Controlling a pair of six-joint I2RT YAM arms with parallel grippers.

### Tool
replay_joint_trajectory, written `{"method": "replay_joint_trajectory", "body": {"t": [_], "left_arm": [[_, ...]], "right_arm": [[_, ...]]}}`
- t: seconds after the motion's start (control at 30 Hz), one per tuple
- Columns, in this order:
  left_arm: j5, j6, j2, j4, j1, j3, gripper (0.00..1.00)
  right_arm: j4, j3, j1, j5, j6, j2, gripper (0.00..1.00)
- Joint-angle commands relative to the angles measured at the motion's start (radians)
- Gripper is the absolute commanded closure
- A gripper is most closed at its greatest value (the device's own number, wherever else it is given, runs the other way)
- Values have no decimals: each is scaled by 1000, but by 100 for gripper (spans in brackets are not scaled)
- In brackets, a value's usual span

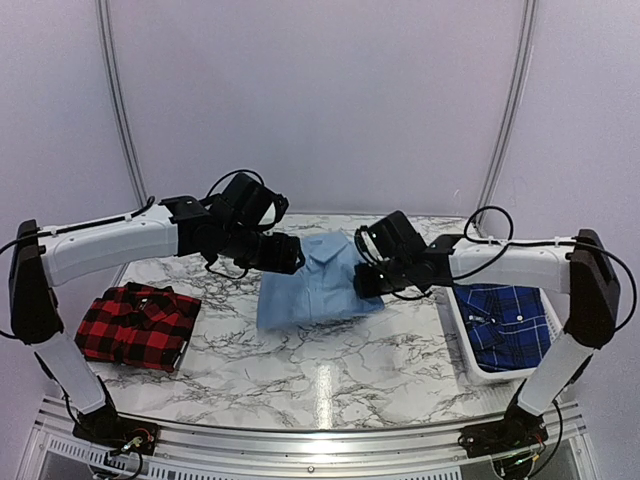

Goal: Fold and stack the long sleeve shirts
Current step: Place the square-folded shirt at the center of the board.

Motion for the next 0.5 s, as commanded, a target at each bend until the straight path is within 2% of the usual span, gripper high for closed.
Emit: {"method": "replay_joint_trajectory", "body": {"t": [0.0,0.07,0.13,0.3,0.47], "left_arm": [[-48,-34,37,-74,1,-49,15],[-35,-41,61,-59,8,-73,13],[-17,-47,79,-35,17,-98,13],[39,-76,93,30,45,-156,15],[80,-104,101,91,70,-199,22]], "right_arm": [[-1,-217,-60,-30,36,-60,69],[9,-282,-63,-35,49,-86,45],[9,-305,-63,-27,54,-116,37],[-43,-259,-63,39,40,-160,36],[-7,-192,-44,27,22,-141,46]]}}
